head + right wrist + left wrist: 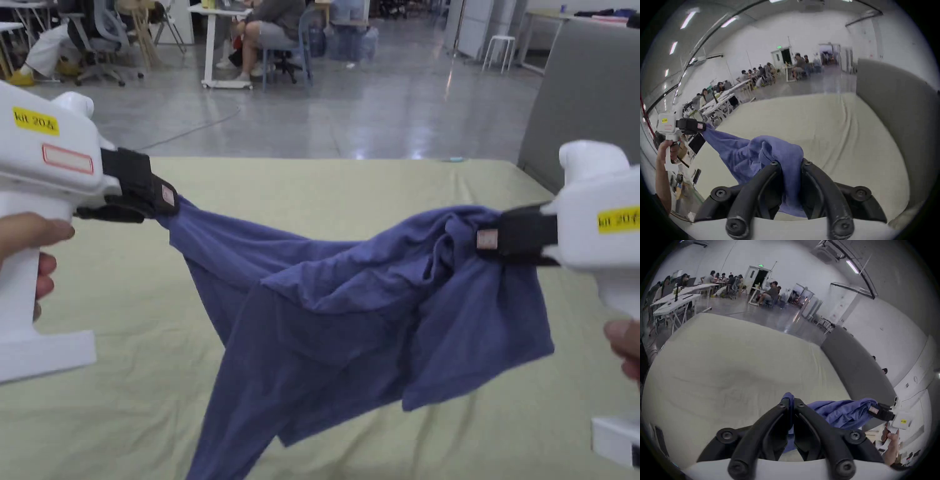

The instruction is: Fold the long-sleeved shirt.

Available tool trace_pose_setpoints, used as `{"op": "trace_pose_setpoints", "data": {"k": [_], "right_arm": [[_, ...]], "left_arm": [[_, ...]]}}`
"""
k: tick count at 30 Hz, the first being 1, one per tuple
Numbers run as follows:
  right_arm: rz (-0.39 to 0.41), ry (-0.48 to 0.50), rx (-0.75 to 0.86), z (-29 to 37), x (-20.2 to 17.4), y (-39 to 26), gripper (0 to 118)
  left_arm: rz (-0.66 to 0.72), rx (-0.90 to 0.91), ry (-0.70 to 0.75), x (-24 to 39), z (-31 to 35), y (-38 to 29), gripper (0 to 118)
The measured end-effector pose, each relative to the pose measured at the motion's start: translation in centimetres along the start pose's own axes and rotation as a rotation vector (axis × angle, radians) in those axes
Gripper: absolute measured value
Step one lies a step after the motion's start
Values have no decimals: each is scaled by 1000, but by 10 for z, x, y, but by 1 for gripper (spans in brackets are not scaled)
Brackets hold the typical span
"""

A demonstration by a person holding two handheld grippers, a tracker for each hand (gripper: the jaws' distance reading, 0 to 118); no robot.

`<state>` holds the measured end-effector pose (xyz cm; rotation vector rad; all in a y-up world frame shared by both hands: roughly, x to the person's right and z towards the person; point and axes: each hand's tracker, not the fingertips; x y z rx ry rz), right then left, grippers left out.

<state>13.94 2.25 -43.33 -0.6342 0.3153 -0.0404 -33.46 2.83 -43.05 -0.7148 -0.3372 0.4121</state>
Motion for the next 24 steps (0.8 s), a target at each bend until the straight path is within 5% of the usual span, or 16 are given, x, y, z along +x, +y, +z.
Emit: {"op": "trace_pose_setpoints", "data": {"k": [5, 15, 24], "right_arm": [[180, -71, 57, 1, -21, 105, 13], [287, -191, 53, -31, -27, 239, 13], [383, -208, -58, -114, -19, 175, 14]], "left_arm": [[15, 88, 4, 8, 8, 78, 0], [112, 185, -6, -13, -6, 202, 0], [83, 59, 97, -36, -66, 146, 0]]}}
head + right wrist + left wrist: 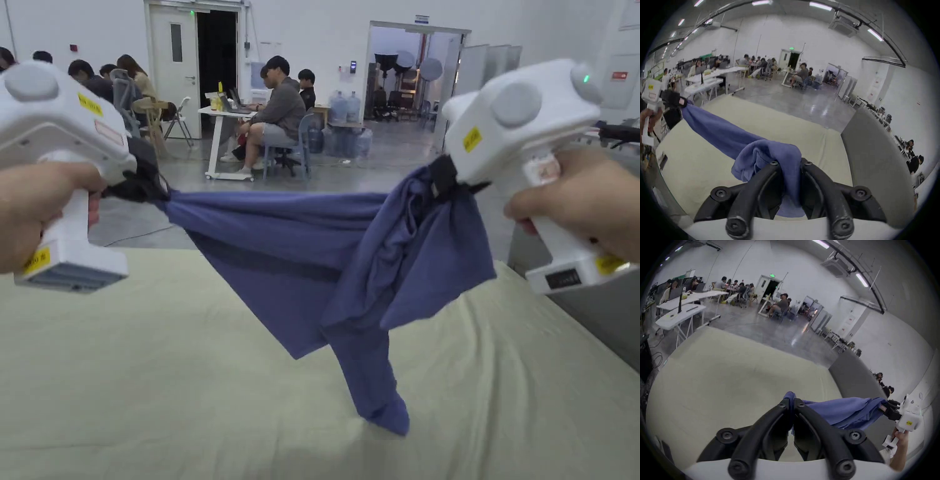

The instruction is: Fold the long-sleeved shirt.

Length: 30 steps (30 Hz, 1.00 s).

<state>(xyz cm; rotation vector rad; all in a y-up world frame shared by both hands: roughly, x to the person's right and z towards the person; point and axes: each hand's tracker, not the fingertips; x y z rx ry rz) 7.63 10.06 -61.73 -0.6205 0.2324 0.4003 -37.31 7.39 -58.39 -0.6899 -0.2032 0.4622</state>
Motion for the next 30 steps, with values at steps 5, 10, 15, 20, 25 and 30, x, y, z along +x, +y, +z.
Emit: {"op": "trace_pose_setpoints", "data": {"k": [5, 10, 15, 20, 25, 30], "right_arm": [[103, 46, -154, -90, -54, -125, 14], [86, 168, -321, -140, -102, -253, 14], [118, 217, -348, -109, -121, -330, 14], [191, 252, -304, -38, -127, -371, 14], [223, 332, -352, 3, -152, -411, 14], [273, 338, -448, -6, -185, -457, 14]], "left_arm": [[-19, -237, 73, -44, -69, -101, 0], [-11, -427, 130, -80, -109, -209, 0], [-46, -517, 128, -98, -89, -283, 0], [-20, -531, 114, -124, -32, -336, 0], [8, -567, 109, -142, 11, -393, 0], [65, -645, 160, -164, 10, -446, 0]]}}
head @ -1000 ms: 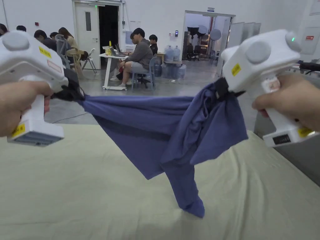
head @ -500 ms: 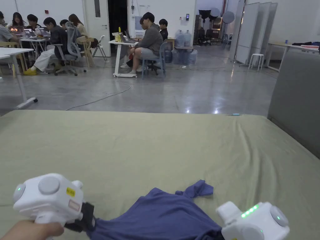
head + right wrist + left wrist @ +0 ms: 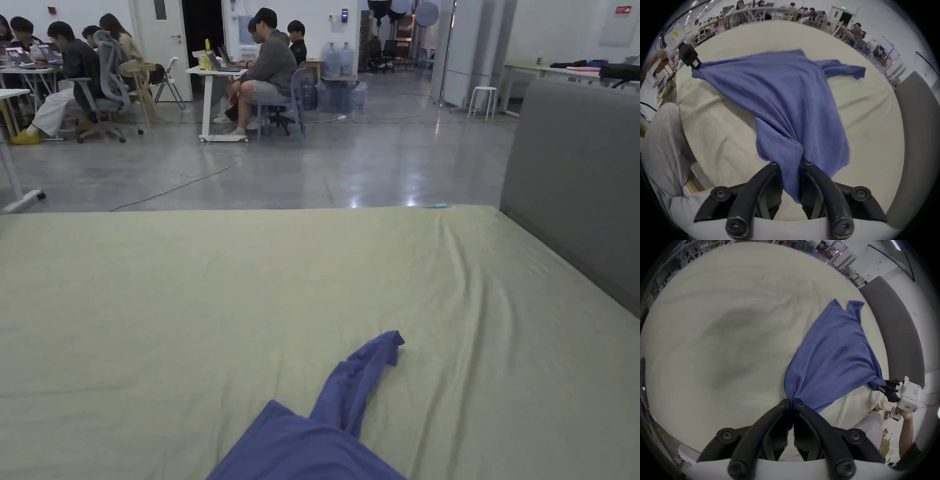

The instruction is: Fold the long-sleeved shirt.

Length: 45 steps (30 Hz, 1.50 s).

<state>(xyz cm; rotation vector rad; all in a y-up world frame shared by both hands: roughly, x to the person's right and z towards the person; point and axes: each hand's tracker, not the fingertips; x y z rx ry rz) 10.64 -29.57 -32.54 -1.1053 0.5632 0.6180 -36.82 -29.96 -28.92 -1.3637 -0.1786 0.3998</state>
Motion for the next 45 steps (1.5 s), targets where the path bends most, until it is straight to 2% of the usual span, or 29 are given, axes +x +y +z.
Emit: {"op": "trace_pose_setpoints", "data": {"k": [1, 2, 4, 5, 8, 9, 11, 14, 16, 17, 18, 19, 20, 21, 22, 24, 26, 27, 28, 29, 30, 34, 38, 44, 45], "right_arm": [[0, 4, -7, -6, -3, -3, 16], [-1, 0, 0, -10, -6, -3, 24], [-8, -32, 12, -9, -8, -3, 54], [-11, -18, 10, -8, -7, -2, 63], [-84, 62, -2, 8, -2, 5, 66], [-113, 52, 20, 24, 1, 7, 66], [-162, 22, 122, 62, 2, 6, 66], [-319, 84, 268, 109, 0, -7, 69], [-449, 144, 280, 122, -5, -18, 85], [-504, 172, 265, 123, -8, -23, 84], [-556, 205, 254, 122, -11, -27, 78], [-605, 231, 254, 121, -13, -33, 59], [-648, 255, 272, 118, -15, -38, 25], [-672, 235, 268, 114, -18, -41, 0], [-669, 202, 266, 110, -22, -41, 0], [-632, 157, 240, 104, -26, -38, 0], [-645, 171, 231, 98, -23, -40, 0], [-658, 188, 228, 96, -21, -38, 0], [-666, 200, 225, 94, -19, -36, 0], [-677, 200, 227, 93, -17, -34, 0], [-685, 194, 231, 94, -14, -38, 0], [-736, 138, 213, 87, -2, -46, 0], [-811, 102, 179, 77, 21, -62, 0], [-824, 17, 87, 56, 55, -63, 0], [-831, -7, 78, 52, 62, -59, 0]], "left_arm": [[4, -11, 14, -3, -8, -3, 0], [4, -16, 31, -5, -15, -6, 0], [26, -10, 32, -7, -23, -9, 1], [58, 11, 17, -5, -22, -8, 11], [24, 83, 54, 15, -2, -10, 102], [-21, 123, 89, 26, 8, -13, 118], [-106, 242, 145, 51, 36, -24, 118], [-125, 451, 137, 75, 58, -56, 118], [-94, 393, 46, 84, 57, -72, 118], [-71, 316, -14, 86, 55, -76, 118], [-39, 254, -75, 86, 50, -81, 113], [-22, 265, -116, 90, 46, -83, 93], [-28, 254, -149, 94, 41, -81, 52], [-60, 235, -106, 100, 34, -74, 4], [-108, 232, -38, 106, 29, -65, 0], [-197, 224, -37, 117, 19, -34, 0], [-205, 234, -77, 123, 13, 9, 1], [-203, 251, -97, 132, 8, 32, 15], [-239, 258, -96, 139, 2, 57, 49], [-253, 265, -80, 146, -7, 85, 95], [-264, 255, -51, 154, -21, 113, 118], [-287, 231, 78, 176, -63, 204, 116], [-312, 179, 118, 194, -136, 243, 116], [-274, 168, 158, 190, -167, 244, 107], [-327, 169, 233, 196, -166, 241, 96]]}}
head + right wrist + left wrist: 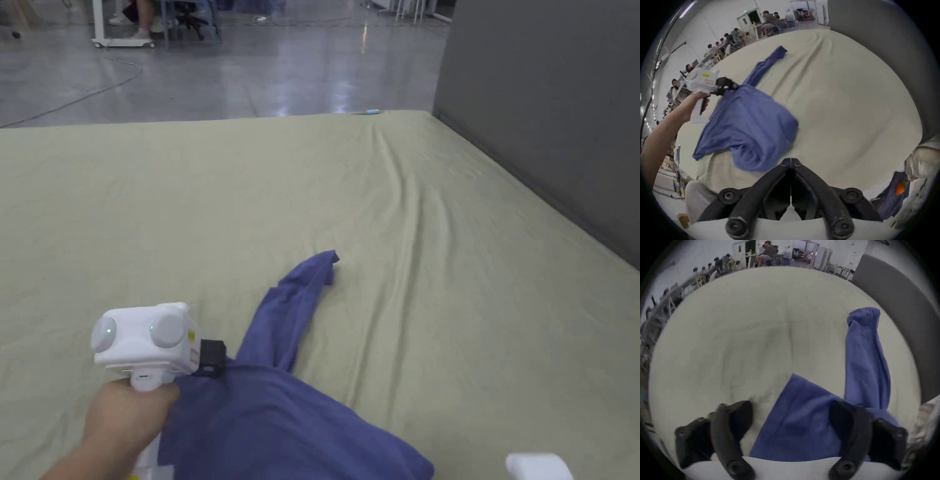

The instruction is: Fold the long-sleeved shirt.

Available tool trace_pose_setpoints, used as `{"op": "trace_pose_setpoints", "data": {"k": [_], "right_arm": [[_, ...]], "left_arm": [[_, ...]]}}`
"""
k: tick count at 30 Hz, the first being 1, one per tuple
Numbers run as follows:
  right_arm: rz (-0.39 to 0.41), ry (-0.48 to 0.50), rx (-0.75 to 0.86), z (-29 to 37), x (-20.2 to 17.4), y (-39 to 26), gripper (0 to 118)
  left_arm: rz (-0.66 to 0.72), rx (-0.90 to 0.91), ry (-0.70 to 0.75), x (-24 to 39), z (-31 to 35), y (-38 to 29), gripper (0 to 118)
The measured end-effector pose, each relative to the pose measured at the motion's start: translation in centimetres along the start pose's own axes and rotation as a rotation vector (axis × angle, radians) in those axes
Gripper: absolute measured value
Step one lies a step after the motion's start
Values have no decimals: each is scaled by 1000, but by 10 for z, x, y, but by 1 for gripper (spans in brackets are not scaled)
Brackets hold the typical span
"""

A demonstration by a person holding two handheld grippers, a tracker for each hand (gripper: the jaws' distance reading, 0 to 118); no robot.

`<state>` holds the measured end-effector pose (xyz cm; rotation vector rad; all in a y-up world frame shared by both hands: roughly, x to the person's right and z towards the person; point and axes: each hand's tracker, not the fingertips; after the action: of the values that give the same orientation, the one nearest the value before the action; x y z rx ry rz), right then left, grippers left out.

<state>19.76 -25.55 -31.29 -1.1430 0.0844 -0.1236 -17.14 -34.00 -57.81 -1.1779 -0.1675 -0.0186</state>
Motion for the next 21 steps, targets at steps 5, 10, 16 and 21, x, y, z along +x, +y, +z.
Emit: {"op": "trace_pose_setpoints", "data": {"k": [5, 10, 16, 21], "right_arm": [[-135, 45, 2, -39, 16, 46, 88], [-237, 127, -51, -90, 10, 82, 108], [-155, -49, -164, -110, -20, 74, 55], [-211, 128, -91, -62, -22, 73, 6]], "left_arm": [[-187, 240, 192, 12, 39, 2, 0], [-84, 135, 27, 0, 67, -7, 0], [-53, 208, -3, -7, 132, -29, 0], [6, 257, -119, -4, 200, -59, 0]]}}
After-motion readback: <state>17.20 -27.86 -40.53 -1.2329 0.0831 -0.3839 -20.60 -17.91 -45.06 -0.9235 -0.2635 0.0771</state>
